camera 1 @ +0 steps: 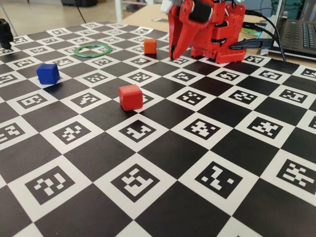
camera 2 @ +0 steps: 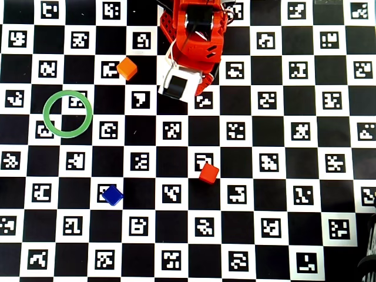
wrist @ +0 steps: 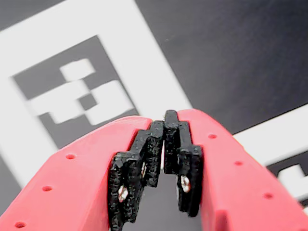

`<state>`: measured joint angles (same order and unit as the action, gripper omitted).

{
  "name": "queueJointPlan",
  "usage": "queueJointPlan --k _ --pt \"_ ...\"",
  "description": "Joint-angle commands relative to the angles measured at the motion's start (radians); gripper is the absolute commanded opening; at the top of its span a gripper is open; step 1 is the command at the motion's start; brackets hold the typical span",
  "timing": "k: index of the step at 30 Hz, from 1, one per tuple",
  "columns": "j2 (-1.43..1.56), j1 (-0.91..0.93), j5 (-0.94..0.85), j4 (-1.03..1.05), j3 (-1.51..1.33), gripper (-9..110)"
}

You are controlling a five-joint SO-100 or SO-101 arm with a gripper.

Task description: Grab the red cube then put it in the green circle then put the blue cube on top and finally the orange cube on top

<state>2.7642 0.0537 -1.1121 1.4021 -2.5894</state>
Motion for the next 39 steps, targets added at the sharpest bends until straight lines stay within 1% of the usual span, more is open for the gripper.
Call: queueJointPlan --k 1,4,8,11,14,17,18,19,21,29,34,39 --pt "-0.187 -0.037 0.152 0.086 0.377 -6" --pt "-0.328 -0.098 0.324 0.178 0.577 -6" --pt "-0.492 -0.17 0.627 0.238 0.772 -4" --pt "-0.611 -0.175 0.871 0.27 0.891 8" --pt "-0.759 -0.176 0.977 0.295 1.017 16" --pt "-0.873 -0.184 1.129 0.316 1.112 28" --pt "-0.908 -0.186 1.161 0.327 1.143 35" --pt "-0.94 -0.187 1.181 0.336 1.169 37" --pt "-0.985 -0.186 1.19 0.333 1.197 39" --pt "-1.207 -0.124 1.353 0.305 1.305 51" --pt "-1.295 -0.109 1.376 0.23 1.298 53" --pt "-1.321 -0.124 1.373 0.123 1.236 53"
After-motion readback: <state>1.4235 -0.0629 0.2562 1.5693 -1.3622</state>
